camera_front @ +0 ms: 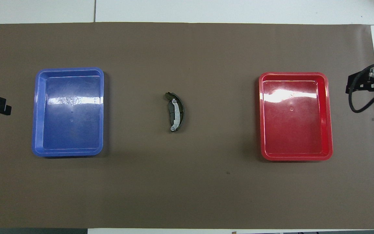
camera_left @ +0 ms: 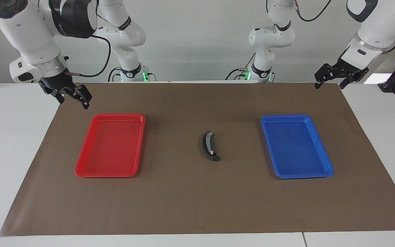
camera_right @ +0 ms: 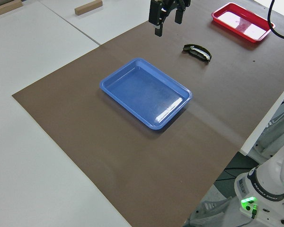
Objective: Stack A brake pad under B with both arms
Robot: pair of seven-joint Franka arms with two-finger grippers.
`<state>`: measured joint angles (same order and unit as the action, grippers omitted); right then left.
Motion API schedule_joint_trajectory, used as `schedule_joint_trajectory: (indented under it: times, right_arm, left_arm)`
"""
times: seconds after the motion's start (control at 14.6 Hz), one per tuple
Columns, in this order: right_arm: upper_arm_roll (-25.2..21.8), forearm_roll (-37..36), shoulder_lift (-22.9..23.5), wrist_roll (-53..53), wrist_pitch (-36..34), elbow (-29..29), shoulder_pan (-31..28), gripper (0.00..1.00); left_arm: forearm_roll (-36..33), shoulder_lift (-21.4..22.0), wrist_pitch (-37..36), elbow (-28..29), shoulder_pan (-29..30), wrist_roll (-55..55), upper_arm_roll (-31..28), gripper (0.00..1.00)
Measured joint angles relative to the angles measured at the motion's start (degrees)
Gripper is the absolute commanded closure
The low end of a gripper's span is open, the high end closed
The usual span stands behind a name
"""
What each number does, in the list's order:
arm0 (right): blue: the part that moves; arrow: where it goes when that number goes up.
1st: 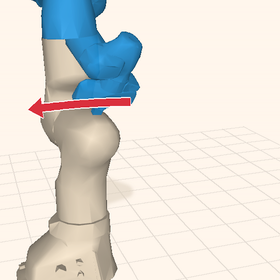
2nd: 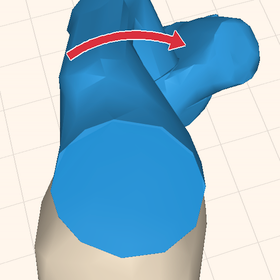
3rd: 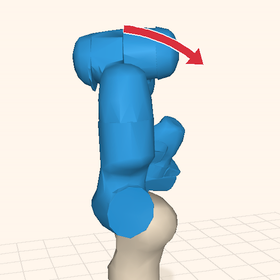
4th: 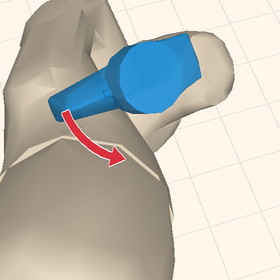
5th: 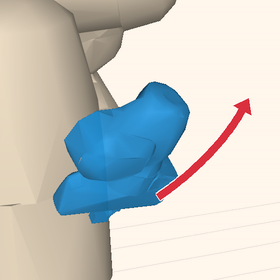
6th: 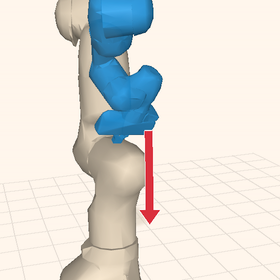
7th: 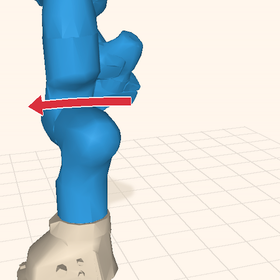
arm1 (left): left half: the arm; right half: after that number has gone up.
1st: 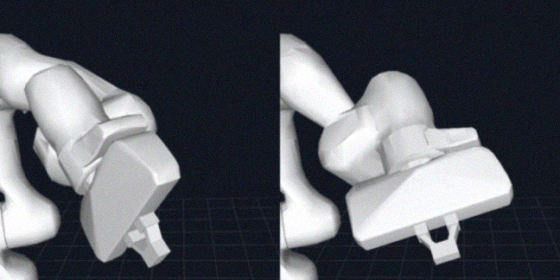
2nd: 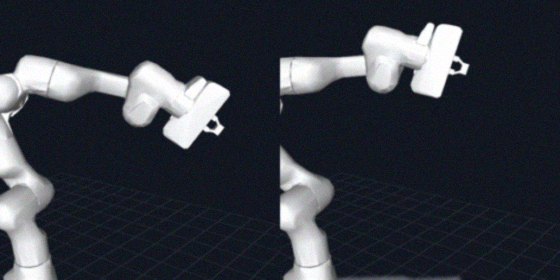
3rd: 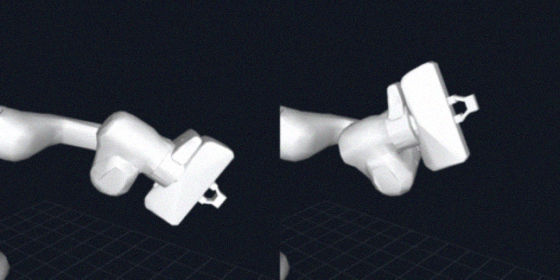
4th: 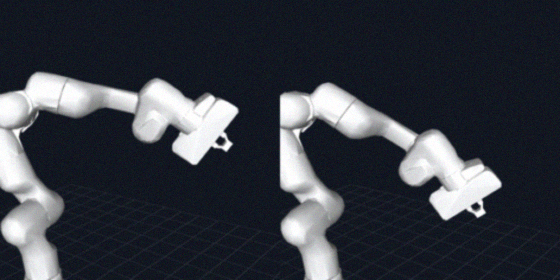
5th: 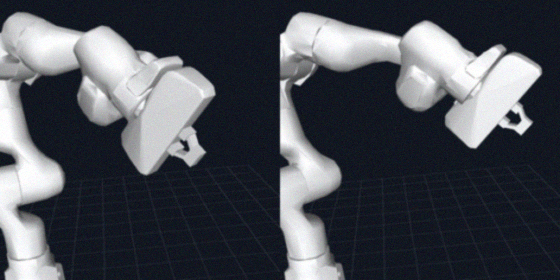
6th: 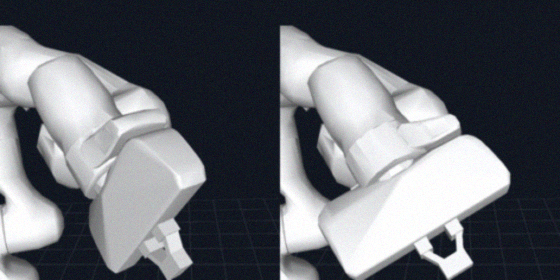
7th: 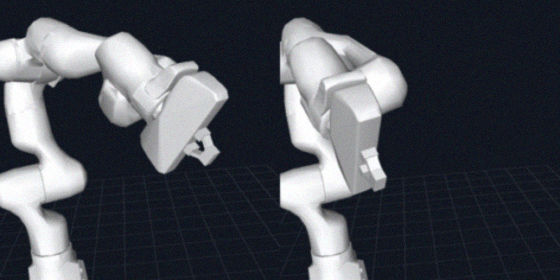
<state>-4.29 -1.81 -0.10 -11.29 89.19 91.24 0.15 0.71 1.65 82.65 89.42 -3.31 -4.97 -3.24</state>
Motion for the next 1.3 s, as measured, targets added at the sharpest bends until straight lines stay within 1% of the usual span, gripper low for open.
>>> schedule_joint_trajectory:
  times: [0.07,0.14,0.21,0.27,0.34,1.03,1.3]
  right_arm:
    - [0.4,0.6,-0.5,0.4,-2.0,-1.2,-1.0,0.0]
    - [2.0,0.9,-0.8,1.2,-3.0,-1.6,-3.1,0.0]
    - [4.5,1.0,-0.9,1.9,-3.5,-1.6,-5.6,0.0]
    - [6.3,1.0,-0.8,2.0,-3.5,-1.4,-6.9,0.0]
    - [7.1,1.0,-0.8,2.0,-3.3,-1.2,-7.1,0.0]
    - [6.3,1.0,-0.6,2.2,-3.3,-1.0,-5.7,0.0]
    - [6.3,1.0,-0.6,4.5,-3.3,-1.1,-5.7,0.0]
  left_arm:
    - [0.0,0.0,0.0,0.0,0.0,0.0,0.0,0.0]
    - [0.0,0.0,0.0,0.0,0.0,0.0,0.0,0.0]
    - [0.0,0.0,0.0,0.0,0.0,0.0,0.0,0.0]
    - [0.0,0.0,0.0,0.0,0.0,0.0,0.0,0.0]
    - [0.0,0.0,0.0,0.0,0.0,0.0,0.0,0.0]
    - [0.0,0.0,0.0,0.0,0.0,0.0,0.0,0.0]
    - [0.0,0.0,0.0,0.0,0.0,0.0,0.0,0.0]
